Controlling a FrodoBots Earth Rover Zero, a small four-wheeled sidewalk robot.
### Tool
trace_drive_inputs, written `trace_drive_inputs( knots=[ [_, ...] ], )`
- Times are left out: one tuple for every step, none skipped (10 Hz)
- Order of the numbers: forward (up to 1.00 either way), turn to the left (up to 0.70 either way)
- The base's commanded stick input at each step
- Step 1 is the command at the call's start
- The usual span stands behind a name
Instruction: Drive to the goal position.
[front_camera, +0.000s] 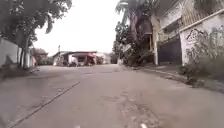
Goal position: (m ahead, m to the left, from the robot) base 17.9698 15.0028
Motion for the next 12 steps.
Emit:
trace_drive_inputs(
  knots=[
    [1.0, 0.0],
    [1.0, 0.0],
    [1.0, 0.0],
    [1.0, 0.0],
    [1.0, 0.0],
    [1.0, 0.12],
    [1.0, 0.27],
    [1.0, 0.27],
    [1.0, 0.27],
    [1.0, 0.27],
    [1.0, 0.27],
    [1.0, 0.27]
  ],
)
